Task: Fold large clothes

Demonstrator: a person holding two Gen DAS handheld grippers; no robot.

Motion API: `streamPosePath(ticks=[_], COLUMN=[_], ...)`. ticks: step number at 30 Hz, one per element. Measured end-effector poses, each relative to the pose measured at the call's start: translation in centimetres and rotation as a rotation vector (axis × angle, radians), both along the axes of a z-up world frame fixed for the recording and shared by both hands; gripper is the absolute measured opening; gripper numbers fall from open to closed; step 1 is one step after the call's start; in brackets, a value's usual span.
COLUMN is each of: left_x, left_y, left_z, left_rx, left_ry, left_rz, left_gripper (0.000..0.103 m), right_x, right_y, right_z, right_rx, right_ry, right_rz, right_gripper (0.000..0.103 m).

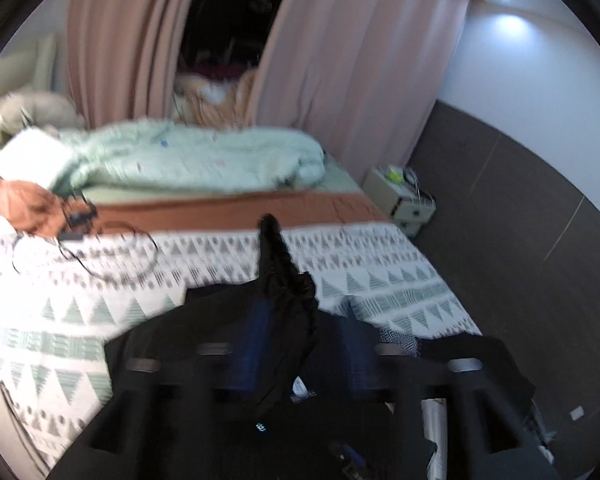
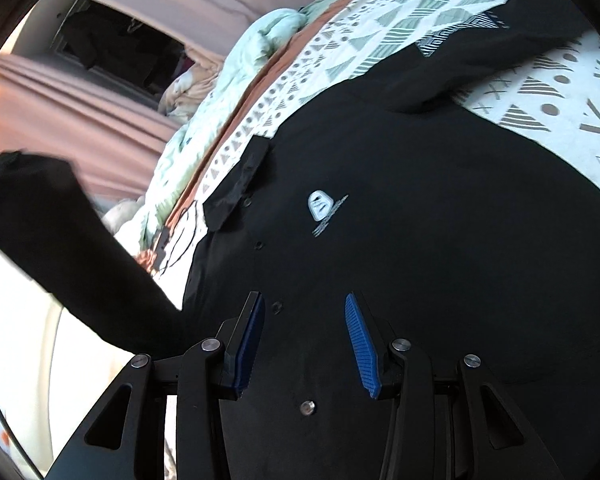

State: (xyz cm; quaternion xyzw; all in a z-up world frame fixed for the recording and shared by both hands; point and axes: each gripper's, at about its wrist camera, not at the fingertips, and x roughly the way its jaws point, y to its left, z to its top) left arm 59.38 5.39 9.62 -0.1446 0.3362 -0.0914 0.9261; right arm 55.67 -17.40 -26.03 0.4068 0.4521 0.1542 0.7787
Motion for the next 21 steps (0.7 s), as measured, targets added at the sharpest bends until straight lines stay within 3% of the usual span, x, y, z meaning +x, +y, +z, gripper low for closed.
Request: streamPosePath(ticks=[1, 4, 8, 11, 21], left_x=[0.2, 0.0, 0.1, -1.3, -6.0], left_y=[-0.1, -0.2, 0.2, 1.5, 2.4], left_z=[-0.8, -3.0, -6.1, -8.5, -15.6], left_rx=[-0.026, -0.036, -0.029, -0.072, -0.113], left_ry=[0.005, -0.037, 0.033, 0.036, 0.081], left_rz=[-0.005, 0.006, 0.037, 0.087, 0.236], left_gripper=[0.101, 0.101, 0.101, 0.101, 0.101], right_x=[0.1, 0.7, 1.2, 1.6, 1.8], right_y=[-0.6, -2.3, -3.9, -4.4, -6.6], right_z=[-0.4, -1.5, -2.5, -3.2, -3.5], right_rx=[0.009, 0.027, 0.031, 0.045, 0.006], right_ry=[0.012, 0.040, 0.062, 0.076, 0.061], right_rz=[-0.015, -0.064, -0.112, -0.120, -0.146], right_gripper=[0.044, 0.052, 0.053, 0.053, 0.053])
